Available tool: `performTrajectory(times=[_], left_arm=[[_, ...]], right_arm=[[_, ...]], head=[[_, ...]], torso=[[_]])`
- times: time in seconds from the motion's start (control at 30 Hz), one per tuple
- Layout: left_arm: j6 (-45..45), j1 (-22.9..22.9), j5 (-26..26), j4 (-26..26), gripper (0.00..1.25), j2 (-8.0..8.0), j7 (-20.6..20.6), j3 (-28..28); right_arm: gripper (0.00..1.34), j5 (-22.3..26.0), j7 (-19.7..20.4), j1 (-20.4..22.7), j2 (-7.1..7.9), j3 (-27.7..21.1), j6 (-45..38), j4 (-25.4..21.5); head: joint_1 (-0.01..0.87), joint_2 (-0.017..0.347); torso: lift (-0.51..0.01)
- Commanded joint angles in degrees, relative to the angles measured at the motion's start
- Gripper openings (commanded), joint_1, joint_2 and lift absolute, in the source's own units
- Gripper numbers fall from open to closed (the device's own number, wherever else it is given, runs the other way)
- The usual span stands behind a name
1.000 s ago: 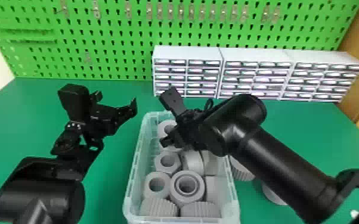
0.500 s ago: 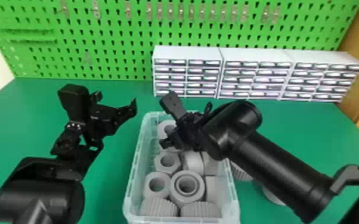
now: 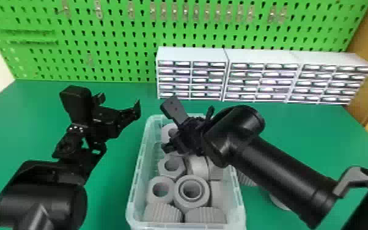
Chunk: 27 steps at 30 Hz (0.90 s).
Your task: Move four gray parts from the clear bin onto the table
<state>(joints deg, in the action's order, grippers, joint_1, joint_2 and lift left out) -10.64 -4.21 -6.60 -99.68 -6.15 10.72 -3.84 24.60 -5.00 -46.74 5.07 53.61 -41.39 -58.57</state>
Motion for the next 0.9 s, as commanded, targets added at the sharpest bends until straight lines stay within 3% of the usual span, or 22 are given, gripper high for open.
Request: performTrajectory(times=[0.0, 0.53, 0.87], left_arm=[[0.01, -0.18, -0.08, 0.01, 1.1, 0.0, 0.0, -0.02], [0.01, -0.53, -0.6, 0.45, 1.09, 0.0, 0.0, -0.37], [0.01, -0.8, -0.78, 0.62, 1.09, 0.0, 0.09, -0.46]], right_arm=[[0.83, 0.01, -0.01, -0.19, -0.32, 0.71, 1.93, 1.7], [0.82, -0.34, -0.01, -0.9, -0.94, 1.59, 7.9, 6.45], [0.82, -0.08, -0.63, -1.07, -1.11, 4.13, 10.54, 6.71]], head=[[0.686, 0.026], [0.686, 0.026], [0.686, 0.026]], torso=[[-0.05], [-0.05], [-0.05]])
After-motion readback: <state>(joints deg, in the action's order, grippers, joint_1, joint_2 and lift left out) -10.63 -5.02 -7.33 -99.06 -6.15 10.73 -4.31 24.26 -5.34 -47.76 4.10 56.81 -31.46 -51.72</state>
